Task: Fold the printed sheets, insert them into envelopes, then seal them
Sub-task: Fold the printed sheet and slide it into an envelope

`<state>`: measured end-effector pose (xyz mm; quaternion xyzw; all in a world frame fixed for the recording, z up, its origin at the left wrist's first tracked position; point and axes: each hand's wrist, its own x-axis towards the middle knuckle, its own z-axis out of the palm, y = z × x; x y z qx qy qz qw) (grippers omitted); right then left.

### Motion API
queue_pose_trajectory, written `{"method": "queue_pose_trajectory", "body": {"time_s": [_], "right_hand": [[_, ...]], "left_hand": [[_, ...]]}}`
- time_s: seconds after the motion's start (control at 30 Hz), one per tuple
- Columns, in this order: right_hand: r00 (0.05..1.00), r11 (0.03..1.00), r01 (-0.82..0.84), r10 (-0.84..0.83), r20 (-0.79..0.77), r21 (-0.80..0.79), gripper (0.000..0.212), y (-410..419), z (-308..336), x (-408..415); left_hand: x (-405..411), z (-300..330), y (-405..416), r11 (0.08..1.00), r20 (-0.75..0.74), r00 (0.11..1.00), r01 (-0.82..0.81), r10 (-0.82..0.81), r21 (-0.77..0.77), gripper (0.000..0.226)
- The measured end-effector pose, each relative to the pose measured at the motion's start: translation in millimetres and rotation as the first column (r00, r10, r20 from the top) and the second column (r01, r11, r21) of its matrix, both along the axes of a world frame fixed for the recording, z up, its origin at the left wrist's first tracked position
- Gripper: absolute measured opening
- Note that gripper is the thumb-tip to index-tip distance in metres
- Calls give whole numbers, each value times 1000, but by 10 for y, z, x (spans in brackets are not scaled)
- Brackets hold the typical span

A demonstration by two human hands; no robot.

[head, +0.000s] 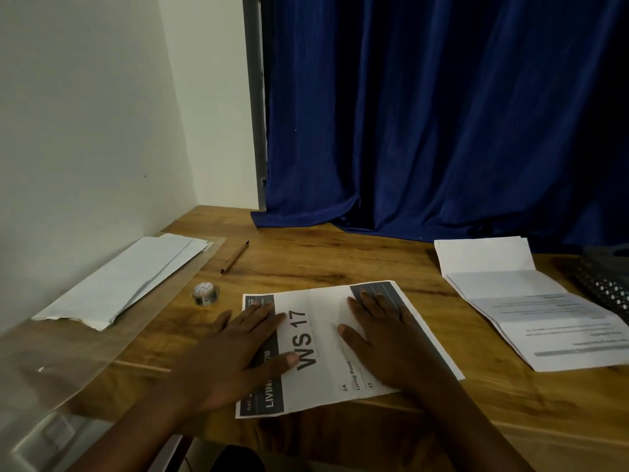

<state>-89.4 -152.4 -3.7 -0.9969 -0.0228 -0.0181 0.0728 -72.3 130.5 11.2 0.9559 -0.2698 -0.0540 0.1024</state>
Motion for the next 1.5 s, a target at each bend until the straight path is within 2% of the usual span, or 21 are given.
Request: {"method": "queue_pose_trajectory", "body": {"time_s": [0.07,0.17,0.27,0.33,0.4,0.5,0.57,0.67,0.77,0.83,0.9,0.97,1.03,1.1,1.17,1.23,1.3,1.37,1.43,1.5], "right_hand": [[999,998,-33,33,3,52,72,-20,65,-3],[984,996,-70,60,166,55,64,11,218,-36],[954,991,-115,88,287,76,60,74,330,-199],[956,966,-190,141,259,175,71,115,347,-389],[963,945,-246,214,163,217,89,152,324,-613],[941,933,-338,332,65,119,106,175,230,-874],[924,924,-383,382,36,22,103,145,103,-959],[921,933,-360,355,159,0,77,57,-47,-1014],[938,937,-307,268,218,169,49,-85,-6,-1006],[949,863,-297,220,225,409,51,-195,65,-987],[964,736,-258,157,213,626,61,-272,152,-1000],[975,608,-219,112,190,763,59,-322,235,-1019],[982,472,-189,64,180,861,38,-344,322,-1003],[984,417,-163,6,177,894,19,-375,365,-939],[987,368,-116,-65,150,923,19,-412,344,-836],[973,388,-88,-163,162,917,33,-427,305,-736],[942,503,-37,-271,199,864,40,-440,248,-650],[906,558,27,-364,216,830,43,-455,175,-566],[880,581,75,-421,220,810,54,-458,107,-496],[859,646,116,-447,251,754,65,-466,35,-441]], "left_hand": [[-74,8,104,999,-2,1000,25,-25,26,99],[-170,32,240,992,25,994,101,-103,82,116],[-243,42,328,984,81,982,166,-172,71,131],[-281,56,362,980,82,977,194,-198,51,135],[-298,57,370,976,82,974,207,-212,62,136],[-287,28,341,981,177,965,183,-193,68,109],[-265,21,311,981,243,950,193,-194,28,86],[-250,73,251,969,299,930,242,-216,-51,64],[-283,158,209,948,345,919,264,-191,-180,54],[-276,215,212,909,314,943,226,-114,-350,56],[-231,272,230,809,194,979,165,-64,-564,66],[-169,325,233,709,98,992,126,-80,-694,72],[-116,348,176,643,-14,994,62,-113,-764,71],[-73,336,32,597,-102,987,-7,-126,-803,58],[8,282,-153,566,-121,987,-40,-107,-823,43],[118,214,-322,554,-119,991,-68,-56,-830,42],[224,136,-437,550,-146,989,-139,31,-823,45],[301,53,-505,579,-146,980,-197,134,-791,51],[341,-15,-547,650,-106,967,-234,230,-723,68],[364,-67,-554,689,-73,958,-252,278,-680,88]]}}
